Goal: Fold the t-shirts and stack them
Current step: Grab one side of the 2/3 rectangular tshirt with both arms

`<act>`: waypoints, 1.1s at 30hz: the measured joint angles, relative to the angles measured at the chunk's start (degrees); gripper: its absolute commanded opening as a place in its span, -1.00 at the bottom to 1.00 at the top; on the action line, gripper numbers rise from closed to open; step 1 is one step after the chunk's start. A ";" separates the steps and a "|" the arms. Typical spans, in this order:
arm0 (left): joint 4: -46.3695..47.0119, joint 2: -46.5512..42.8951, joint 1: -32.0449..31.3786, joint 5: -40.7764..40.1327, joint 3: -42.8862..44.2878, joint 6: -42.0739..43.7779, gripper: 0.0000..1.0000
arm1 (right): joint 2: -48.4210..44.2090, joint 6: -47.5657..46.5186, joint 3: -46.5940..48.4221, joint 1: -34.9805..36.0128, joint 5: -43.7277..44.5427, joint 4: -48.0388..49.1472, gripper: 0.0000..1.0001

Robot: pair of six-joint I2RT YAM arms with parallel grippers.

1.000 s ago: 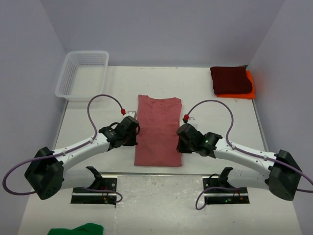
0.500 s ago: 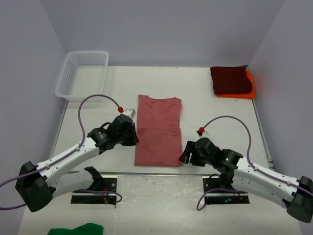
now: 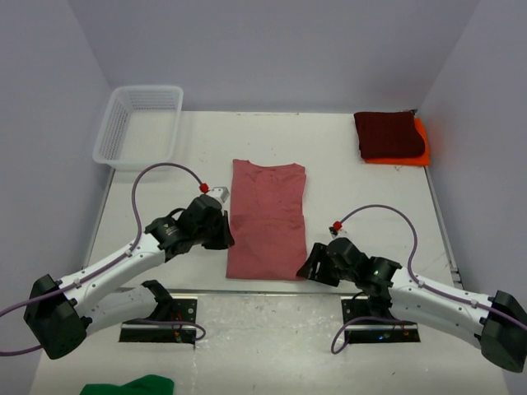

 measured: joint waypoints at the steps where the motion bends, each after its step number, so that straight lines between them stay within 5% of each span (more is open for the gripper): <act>1: -0.13 -0.02 0.00 0.00 0.00 0.00 -0.70 | 0.63 0.20 -0.09 -0.02 -0.20 0.92 0.18; 17: -5.57 0.39 0.00 -1.81 -0.68 -3.15 -0.56 | 4.44 1.77 -2.80 0.00 -0.83 10.03 -0.22; 24: -7.32 -0.59 0.00 -1.97 -3.52 -5.01 -0.39 | 6.32 1.81 -2.99 0.00 -1.64 11.30 -0.81; 28: -7.06 -2.56 0.00 -0.85 -5.25 -5.92 -0.22 | 6.54 1.90 -3.04 0.02 -1.95 11.54 -1.00; 33: -4.17 -3.96 0.00 3.61 -9.64 -6.19 -0.11 | 7.65 1.90 -3.04 0.02 -2.05 12.37 -1.00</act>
